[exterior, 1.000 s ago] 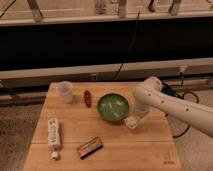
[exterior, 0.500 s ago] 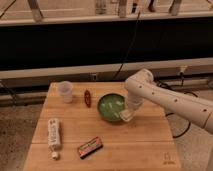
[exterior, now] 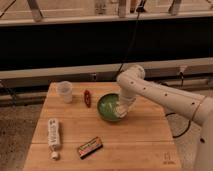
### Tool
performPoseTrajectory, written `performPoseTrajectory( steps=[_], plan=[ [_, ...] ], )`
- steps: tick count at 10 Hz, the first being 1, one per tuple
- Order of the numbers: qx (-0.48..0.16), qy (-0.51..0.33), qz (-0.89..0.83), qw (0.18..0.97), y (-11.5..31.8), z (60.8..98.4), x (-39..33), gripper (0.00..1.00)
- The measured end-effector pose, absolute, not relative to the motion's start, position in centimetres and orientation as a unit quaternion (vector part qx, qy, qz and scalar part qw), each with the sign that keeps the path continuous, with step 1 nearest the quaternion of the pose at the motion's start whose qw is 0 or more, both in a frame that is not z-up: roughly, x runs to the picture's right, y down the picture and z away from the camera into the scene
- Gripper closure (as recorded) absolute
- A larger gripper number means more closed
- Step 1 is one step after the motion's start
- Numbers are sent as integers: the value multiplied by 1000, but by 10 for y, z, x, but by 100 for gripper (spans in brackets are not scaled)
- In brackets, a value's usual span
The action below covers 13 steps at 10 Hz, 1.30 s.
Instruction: Place the white sponge in the ceramic bowl
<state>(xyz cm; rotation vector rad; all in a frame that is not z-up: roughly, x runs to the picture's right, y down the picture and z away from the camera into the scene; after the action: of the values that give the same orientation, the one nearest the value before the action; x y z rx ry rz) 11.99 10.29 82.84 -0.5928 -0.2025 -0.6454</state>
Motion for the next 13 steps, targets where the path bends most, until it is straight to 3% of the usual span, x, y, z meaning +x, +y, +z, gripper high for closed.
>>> performPoseTrajectory(
  steps=[13],
  plan=[
    [-281, -99, -332, 895, 90, 840, 100, 100]
  ],
)
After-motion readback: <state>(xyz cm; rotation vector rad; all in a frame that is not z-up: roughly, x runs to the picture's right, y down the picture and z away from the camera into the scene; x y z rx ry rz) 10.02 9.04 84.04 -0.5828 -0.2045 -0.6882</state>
